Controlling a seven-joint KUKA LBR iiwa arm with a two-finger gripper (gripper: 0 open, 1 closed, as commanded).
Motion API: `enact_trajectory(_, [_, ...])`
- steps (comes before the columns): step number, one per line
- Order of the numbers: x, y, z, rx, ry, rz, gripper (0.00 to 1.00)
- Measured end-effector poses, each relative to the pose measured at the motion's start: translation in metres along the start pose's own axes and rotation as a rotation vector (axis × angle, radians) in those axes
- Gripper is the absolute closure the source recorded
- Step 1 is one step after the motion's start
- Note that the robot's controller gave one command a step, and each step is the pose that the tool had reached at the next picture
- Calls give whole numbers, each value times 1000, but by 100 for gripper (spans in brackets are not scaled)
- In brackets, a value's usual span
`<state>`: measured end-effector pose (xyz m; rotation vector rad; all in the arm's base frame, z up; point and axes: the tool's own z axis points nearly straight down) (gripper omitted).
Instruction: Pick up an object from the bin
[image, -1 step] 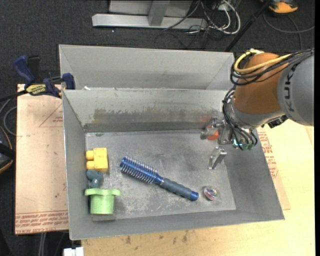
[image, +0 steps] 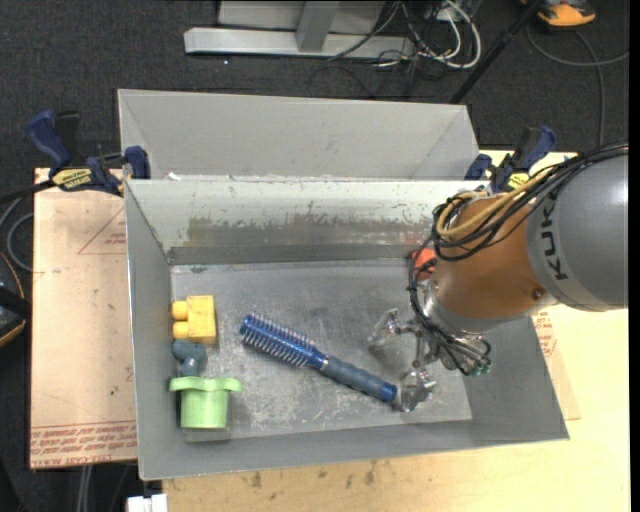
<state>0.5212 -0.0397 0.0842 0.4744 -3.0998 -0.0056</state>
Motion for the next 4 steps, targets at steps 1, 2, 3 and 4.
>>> enact_trajectory(1, [4,17,8,13,-23,44,0])
enact_trajectory(2, [3,19,7,10,-24,41,100])
enact_trajectory(3, [3,-4,-100,8,-14,27,100])
enact_trajectory(4, [42,-3,-215,9,-14,-21,100])
